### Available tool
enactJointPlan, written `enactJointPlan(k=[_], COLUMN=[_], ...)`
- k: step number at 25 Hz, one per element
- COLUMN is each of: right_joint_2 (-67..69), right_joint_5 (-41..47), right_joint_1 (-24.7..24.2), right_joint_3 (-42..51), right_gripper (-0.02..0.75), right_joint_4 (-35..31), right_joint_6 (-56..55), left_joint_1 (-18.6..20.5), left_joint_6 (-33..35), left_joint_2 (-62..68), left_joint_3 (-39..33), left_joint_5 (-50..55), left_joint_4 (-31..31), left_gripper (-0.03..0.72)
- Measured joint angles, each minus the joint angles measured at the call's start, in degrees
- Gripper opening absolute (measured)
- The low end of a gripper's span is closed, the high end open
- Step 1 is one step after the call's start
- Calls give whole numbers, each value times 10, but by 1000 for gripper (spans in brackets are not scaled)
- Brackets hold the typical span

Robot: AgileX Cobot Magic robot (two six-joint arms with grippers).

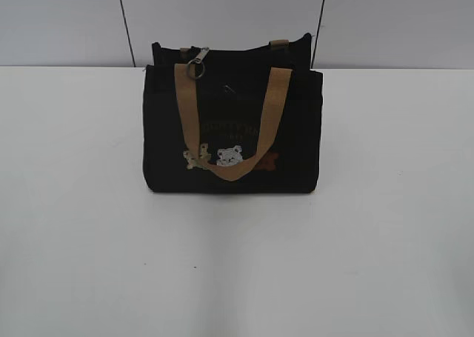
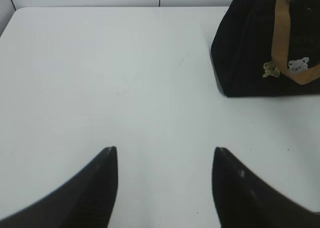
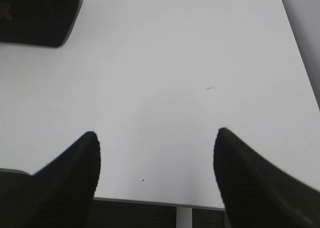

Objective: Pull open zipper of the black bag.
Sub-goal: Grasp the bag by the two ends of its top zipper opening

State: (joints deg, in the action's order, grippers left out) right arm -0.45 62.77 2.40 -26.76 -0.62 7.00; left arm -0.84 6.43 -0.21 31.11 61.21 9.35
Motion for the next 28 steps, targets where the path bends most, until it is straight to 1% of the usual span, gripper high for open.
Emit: enactJointPlan(k=[11, 15, 18, 21, 24, 28], right_joint_2=[0, 0, 0, 0, 0, 0], right_joint_5=[0, 0, 0, 0, 0, 0], right_joint_1=[0, 0, 0, 0, 0, 0], right_joint_3=[0, 0, 0, 0, 0, 0], right_gripper=[536, 536, 536, 536, 536, 536], right_joint_4=[0, 0, 0, 0, 0, 0], right_joint_6=[0, 0, 0, 0, 0, 0], left_joint_1=[0, 0, 0, 0, 0, 0], left_joint_6=[0, 0, 0, 2, 46, 152], left_joint_2=[0, 0, 20, 87, 169, 262], left_joint_3=[0, 0, 4, 33, 69, 86], left_joint_5=[0, 0, -6, -19, -31, -86], left_joint_4=[0, 2, 23, 65, 107, 189], left_gripper=[447, 433, 416, 403, 399, 398])
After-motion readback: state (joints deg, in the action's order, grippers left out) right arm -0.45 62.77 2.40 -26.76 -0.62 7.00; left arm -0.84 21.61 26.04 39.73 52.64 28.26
